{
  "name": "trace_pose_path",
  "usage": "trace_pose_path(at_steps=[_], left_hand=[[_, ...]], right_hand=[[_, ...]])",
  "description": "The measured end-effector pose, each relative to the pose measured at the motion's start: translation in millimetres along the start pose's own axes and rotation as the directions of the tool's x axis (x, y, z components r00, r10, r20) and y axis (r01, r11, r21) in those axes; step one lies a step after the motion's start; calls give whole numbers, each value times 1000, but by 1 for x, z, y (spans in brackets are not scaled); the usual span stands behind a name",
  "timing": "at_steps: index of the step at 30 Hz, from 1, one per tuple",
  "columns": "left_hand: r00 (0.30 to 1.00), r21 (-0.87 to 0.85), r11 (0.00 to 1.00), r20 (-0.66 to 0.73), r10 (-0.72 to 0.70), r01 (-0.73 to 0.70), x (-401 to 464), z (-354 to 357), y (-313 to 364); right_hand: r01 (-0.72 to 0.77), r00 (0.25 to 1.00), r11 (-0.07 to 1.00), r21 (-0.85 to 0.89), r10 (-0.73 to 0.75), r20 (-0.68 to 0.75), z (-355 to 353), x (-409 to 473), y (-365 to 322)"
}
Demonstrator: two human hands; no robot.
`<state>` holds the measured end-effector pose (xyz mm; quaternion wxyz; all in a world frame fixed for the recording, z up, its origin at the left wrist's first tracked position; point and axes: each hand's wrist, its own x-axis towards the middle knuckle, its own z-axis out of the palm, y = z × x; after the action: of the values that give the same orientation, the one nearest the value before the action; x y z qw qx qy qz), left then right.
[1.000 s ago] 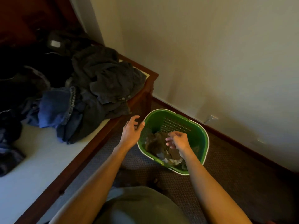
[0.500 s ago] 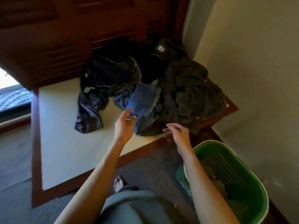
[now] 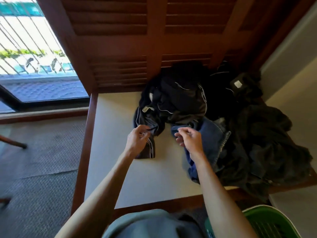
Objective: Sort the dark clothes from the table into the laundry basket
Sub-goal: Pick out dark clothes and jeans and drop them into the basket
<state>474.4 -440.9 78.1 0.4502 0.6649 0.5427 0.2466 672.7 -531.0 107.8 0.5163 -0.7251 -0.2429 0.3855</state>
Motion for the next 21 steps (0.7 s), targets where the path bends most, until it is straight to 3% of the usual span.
trace_pose_path(at_steps=[8, 13, 15, 17, 21], left_hand=[[984, -64, 982, 36, -176, 178, 47, 18, -16], [935, 272, 902, 25, -354, 335, 49, 59, -30], [938, 269, 905, 14, -347, 331, 48, 80, -26], [950, 118, 945, 34, -310, 305, 48, 95, -16], [962, -73, 961, -32, -270, 267, 55, 100, 1]], right_hand=[[181, 981, 957, -228, -158, 114, 21, 84, -36], [327, 942, 777, -538, -311, 124, 42, 135, -59], [359, 920, 642, -677, -364, 142, 50, 151, -65], [312, 940, 583, -751, -303, 155, 56, 167, -63], [129, 976, 754, -643, 18, 218, 51, 193, -51]])
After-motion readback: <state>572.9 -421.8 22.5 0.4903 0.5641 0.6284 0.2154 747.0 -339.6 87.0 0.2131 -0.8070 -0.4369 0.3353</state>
